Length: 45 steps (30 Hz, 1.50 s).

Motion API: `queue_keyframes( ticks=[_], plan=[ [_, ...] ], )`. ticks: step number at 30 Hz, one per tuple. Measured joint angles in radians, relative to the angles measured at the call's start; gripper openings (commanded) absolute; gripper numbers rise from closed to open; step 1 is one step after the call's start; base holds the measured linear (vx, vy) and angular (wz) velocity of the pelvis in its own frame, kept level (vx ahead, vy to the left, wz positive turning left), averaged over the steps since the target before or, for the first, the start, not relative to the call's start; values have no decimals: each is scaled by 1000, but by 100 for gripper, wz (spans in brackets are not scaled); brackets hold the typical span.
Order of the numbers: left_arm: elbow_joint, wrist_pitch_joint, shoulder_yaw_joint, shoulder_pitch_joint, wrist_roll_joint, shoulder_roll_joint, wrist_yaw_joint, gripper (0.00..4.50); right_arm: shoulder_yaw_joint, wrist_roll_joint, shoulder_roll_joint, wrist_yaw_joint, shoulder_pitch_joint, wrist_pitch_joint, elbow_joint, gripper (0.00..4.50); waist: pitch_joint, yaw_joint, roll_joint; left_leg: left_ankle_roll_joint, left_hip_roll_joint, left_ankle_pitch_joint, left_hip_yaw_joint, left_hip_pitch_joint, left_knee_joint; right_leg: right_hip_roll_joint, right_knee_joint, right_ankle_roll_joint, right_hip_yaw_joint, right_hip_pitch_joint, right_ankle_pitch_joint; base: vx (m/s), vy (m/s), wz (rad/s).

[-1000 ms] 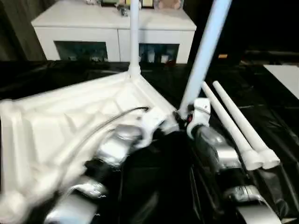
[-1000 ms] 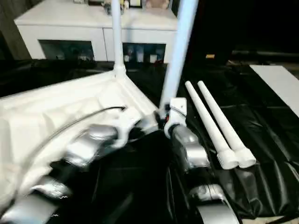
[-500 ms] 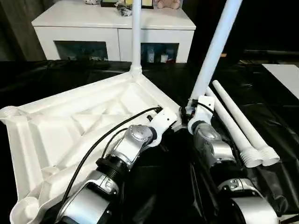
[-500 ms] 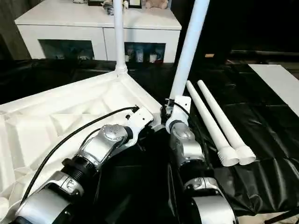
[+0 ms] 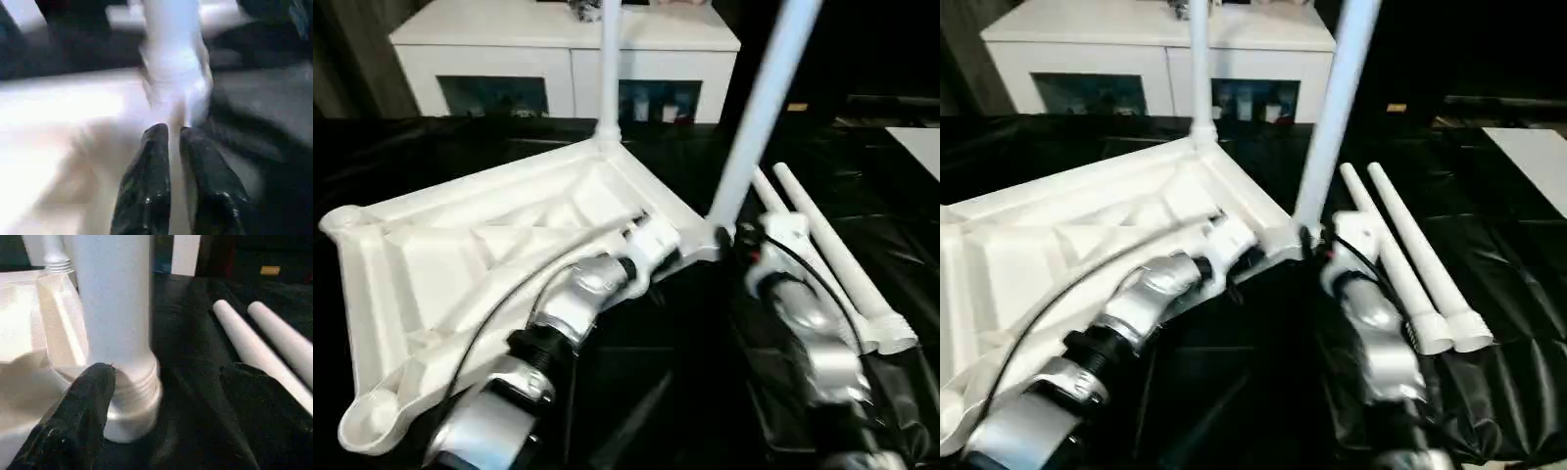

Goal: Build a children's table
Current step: Rotate leg to tighten, then rotate table base

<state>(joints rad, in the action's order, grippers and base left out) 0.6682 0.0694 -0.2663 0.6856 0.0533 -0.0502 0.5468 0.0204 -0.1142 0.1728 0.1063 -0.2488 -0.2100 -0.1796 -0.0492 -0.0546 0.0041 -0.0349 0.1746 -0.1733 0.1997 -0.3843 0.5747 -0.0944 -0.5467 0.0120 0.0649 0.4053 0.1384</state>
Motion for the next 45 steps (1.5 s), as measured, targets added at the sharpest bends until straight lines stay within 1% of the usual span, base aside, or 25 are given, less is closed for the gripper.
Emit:
queue_keyframes(
  ticks=[2,4,6,7,9,10,11,12,14,17,18,20,23,28,29,31,32,33,34,35,37,38,43,44,45],
  plan=[
    [-103,18,37,-16,-38,-33,35,91,-22,-6,9,34,33,-19,55,384,0,11,0,0,0,0,0,1,0,0,-2,0,0,1,-1,55,-3,-4],
    [-214,72,60,-51,-78,-62,80,97,-37,-11,9,52,42,-31,86,384,0,19,1,0,0,0,-1,1,3,0,-9,-5,-1,3,-4,60,-6,-5],
    [-321,149,72,-97,-117,-108,128,124,-49,-10,9,64,41,-38,102,384,1,23,1,-1,1,-1,0,0,4,1,-14,-1,-1,8,1,62,-10,-3],
    [-354,178,77,-115,-129,-132,146,124,-50,-10,10,69,42,-40,103,384,1,23,1,-1,2,-1,0,-2,3,1,-15,-1,-1,10,2,54,-16,-2],
    [-449,279,96,-169,-135,-218,169,145,-66,-9,12,87,36,-46,101,384,0,26,2,1,3,0,1,-4,2,2,-19,-4,-1,15,6,27,-8,-1],
    [-493,325,103,-196,-120,-285,171,145,-81,-7,16,106,34,-50,102,384,0,30,1,1,4,0,1,-3,2,3,-22,-6,-1,16,8,0,0,0],
    [-512,370,140,-218,-93,-355,167,169,-94,-5,28,125,35,-55,102,384,0,31,1,1,5,0,0,-2,3,4,-27,-8,-1,16,12,0,0,0],
    [-521,389,154,-228,-76,-390,166,169,-99,-2,32,133,35,-59,102,384,0,30,1,0,5,0,0,-2,4,4,-30,-8,-1,17,14,0,0,0],
    [-558,464,230,-277,-4,-533,151,189,-126,2,39,166,32,-76,104,384,-1,26,1,-5,7,-3,-1,0,4,6,-31,-7,0,16,15,0,0,0],
    [-578,526,301,-300,61,-649,132,201,-152,8,38,186,30,-95,102,384,-1,17,0,-9,7,-1,-1,2,4,6,-32,-6,-2,12,15,0,0,0],
    [-588,544,308,-318,77,-705,132,217,-163,11,32,187,24,-95,99,384,-1,18,0,-9,7,-1,0,2,4,6,-32,-6,-3,12,15,0,0,0],
    [-588,587,344,-342,104,-785,125,227,-170,24,31,184,19,-95,88,384,-1,14,-1,-9,6,-1,0,2,6,5,-31,-6,-4,10,15,0,0,0],
    [-604,651,356,-395,130,-884,124,258,-168,46,27,161,4,-95,54,384,-1,12,-2,-9,3,-1,0,2,8,5,-32,-5,-10,8,16,0,0,0],
    [-604,693,341,-455,188,-934,126,289,-163,63,24,121,-6,-99,25,384,-1,8,-4,-9,0,-1,-1,2,10,6,-32,-1,-17,8,18,0,0,0],
    [-604,693,338,-464,188,-934,129,311,-157,70,24,111,-7,-104,16,384,0,7,-5,-9,0,-1,-1,2,10,6,-32,-1,-18,7,18,0,0,0],
    [-603,693,333,-487,188,-934,140,318,-145,78,25,91,-9,-106,7,384,0,7,-5,-9,0,-1,-1,2,11,6,-32,-1,-19,7,18,0,0,0],
    [-599,693,325,-496,185,-932,148,331,-137,82,27,75,-10,-109,-1,384,0,8,-6,-9,-1,-1,-1,2,11,6,-32,-1,-19,7,18,0,0,0],
    [-596,693,320,-502,180,-931,150,331,-132,87,27,68,-10,-112,-6,384,0,8,-7,-9,-1,-1,-1,2,11,6,-33,-1,-19,8,18,0,0,0],
    [-596,693,314,-509,177,-932,154,356,-127,89,26,62,-11,-113,-13,384,1,9,-8,-9,0,-1,-1,2,11,7,-33,-1,-19,8,18,0,0,0],
    [-596,691,305,-520,173,-931,160,360,-123,89,26,54,-16,-114,-24,384,1,10,-8,-9,-1,-1,-1,3,12,7,-33,-1,-20,7,18,0,0,0],
    [-595,688,291,-526,156,-910,170,369,-109,88,26,46,-19,-114,-37,384,1,10,-8,-9,-1,-1,-1,3,12,7,-33,-1,-20,7,18,0,0,0],
    [-594,688,285,-527,155,-891,173,383,-107,88,26,45,-24,-113,-49,384,1,10,-8,-9,-1,-1,-1,3,12,7,-33,-2,-20,7,18,0,0,0],
    [-595,688,238,-537,157,-880,198,426,-117,94,22,53,-48,-108,-125,384,0,8,-6,-9,-1,-1,-2,4,12,7,-34,-2,-20,5,17,0,0,0],
    [-598,693,232,-539,159,-876,200,443,-124,100,15,57,-68,-100,-169,384,0,8,-6,-9,-1,-1,-2,5,12,7,-34,-2,-20,5,17,0,0,0],
    [-605,698,228,-538,157,-874,203,443,-130,109,5,63,-90,-89,-214,384,0,9,-5,-9,-1,-1,-2,6,12,7,-34,-2,-20,4,17,0,0,0]
  ],
)
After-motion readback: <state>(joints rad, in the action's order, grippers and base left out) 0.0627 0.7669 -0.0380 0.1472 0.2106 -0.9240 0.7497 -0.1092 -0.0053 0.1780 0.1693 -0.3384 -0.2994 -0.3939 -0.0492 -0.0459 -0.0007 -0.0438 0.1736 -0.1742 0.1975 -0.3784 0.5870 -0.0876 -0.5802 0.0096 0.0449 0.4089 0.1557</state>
